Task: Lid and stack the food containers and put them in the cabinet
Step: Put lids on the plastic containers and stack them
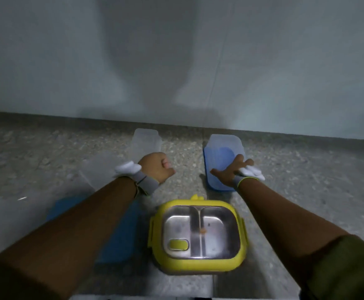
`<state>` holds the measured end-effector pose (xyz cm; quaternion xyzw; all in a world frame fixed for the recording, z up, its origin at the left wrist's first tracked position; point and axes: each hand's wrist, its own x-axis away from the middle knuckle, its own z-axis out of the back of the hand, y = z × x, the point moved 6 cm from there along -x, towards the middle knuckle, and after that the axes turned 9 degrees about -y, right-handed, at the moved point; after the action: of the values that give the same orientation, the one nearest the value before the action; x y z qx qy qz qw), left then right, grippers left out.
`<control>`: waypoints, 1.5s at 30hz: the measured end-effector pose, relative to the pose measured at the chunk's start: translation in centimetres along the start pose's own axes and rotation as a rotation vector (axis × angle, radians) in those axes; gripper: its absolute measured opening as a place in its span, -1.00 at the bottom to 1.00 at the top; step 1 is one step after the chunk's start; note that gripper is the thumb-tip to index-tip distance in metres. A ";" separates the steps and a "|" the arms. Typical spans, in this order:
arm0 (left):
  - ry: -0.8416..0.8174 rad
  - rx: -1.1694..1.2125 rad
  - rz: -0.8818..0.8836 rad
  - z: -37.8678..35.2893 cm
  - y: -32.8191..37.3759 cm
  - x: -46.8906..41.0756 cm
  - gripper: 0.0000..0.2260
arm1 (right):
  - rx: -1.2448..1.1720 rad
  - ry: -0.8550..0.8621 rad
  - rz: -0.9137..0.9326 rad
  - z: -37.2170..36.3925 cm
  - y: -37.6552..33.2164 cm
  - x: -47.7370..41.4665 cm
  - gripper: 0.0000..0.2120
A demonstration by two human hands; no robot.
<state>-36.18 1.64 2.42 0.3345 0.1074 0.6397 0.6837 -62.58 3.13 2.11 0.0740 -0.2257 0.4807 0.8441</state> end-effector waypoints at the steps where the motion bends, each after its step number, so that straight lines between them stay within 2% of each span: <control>1: 0.009 0.005 0.007 -0.8 0.6 -0.5 -0.75 | -0.019 -0.006 0.012 -0.2 0.3 -0.7 0.05; 4: -0.029 0.003 0.034 -2.7 2.1 -1.1 -0.68 | -0.043 -0.007 0.099 -0.7 1.0 -2.3 0.06; 6: -0.006 0.073 0.052 -3.2 2.5 -0.4 -0.81 | -0.008 -0.001 0.163 -0.8 1.2 -2.9 0.07; 8: 0.066 0.136 0.058 -2.8 2.7 0.4 -0.80 | -0.021 0.046 0.269 -0.2 1.2 -3.1 0.10; 10: 0.078 0.148 0.089 -2.4 1.8 0.3 -0.73 | -0.164 0.091 0.402 0.4 0.5 -2.8 -0.02; 11: 0.076 0.155 0.102 -1.9 1.2 0.3 -0.63 | -0.287 0.080 0.472 0.9 0.0 -2.4 -0.12; 12: 0.085 0.163 0.104 -1.1 0.8 0.3 -0.51 | -0.435 0.045 0.543 1.6 -0.5 -1.9 -0.20; 14: 0.105 0.217 0.111 1.0 -0.4 0.7 -0.25 | -0.707 -0.168 0.654 2.6 -2.3 0.1 -0.34; 16: 0.140 0.369 0.097 2.9 -1.7 1.6 -0.12 | -0.858 -0.390 0.674 3.0 -4.0 1.6 -0.46; 19: 0.207 0.433 -0.003 6.2 -3.6 4.0 -0.32 | -0.977 -0.621 0.664 2.7 -7.5 5.0 -0.42; 21: 0.234 0.374 -0.054 8.8 -5.6 5.5 -0.45 | -0.999 -0.618 0.647 2.4 -10.7 7.2 -0.42; 23: 0.214 0.418 -0.071 11.0 -8.8 6.8 -0.52 | -1.083 -0.600 0.613 1.4 -14.1 9.4 -0.44; 27: 0.215 0.465 -0.064 14.7 -13.9 8.9 -0.78 | -1.342 -0.698 0.515 -1.6 -19.0 14.1 -0.25; 29: 0.253 0.378 -0.066 16.0 -15.3 10.0 -0.85 | -1.432 -0.662 0.519 -2.6 -20.3 16.2 -0.28; 30: 0.235 0.362 -0.045 16.3 -16.0 10.5 -0.81 | -1.415 -0.583 0.530 -3.2 -20.8 16.8 -0.36; 32: 0.130 0.391 -0.016 16.9 -18.2 11.4 -0.75 | -1.273 -0.357 0.514 -4.3 -21.7 18.3 -0.65; 33: 0.079 0.401 -0.003 16.7 -19.0 11.7 -0.72 | -1.187 -0.253 0.468 -4.7 -21.6 18.9 -0.67; 34: 0.044 0.381 0.013 16.5 -19.2 11.9 -0.69 | -1.085 -0.214 0.420 -5.0 -21.2 18.7 -0.58; 36: -0.026 0.305 0.026 16.4 -20.2 12.8 -0.65 | -0.877 -0.229 0.329 -6.4 -21.1 18.9 -0.39; 40: -0.187 0.289 0.059 14.1 -22.2 14.3 -0.60 | -0.600 -0.276 0.306 -9.1 -20.3 19.3 -0.43; 45: -0.278 0.250 0.056 11.8 -23.8 15.6 -0.58 | -0.453 -0.297 0.269 -11.2 -20.0 19.7 -0.50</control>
<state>-7.79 13.63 1.50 0.5050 0.0810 0.5877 0.6269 -33.62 11.72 2.88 -0.0773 -0.4561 0.5094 0.7256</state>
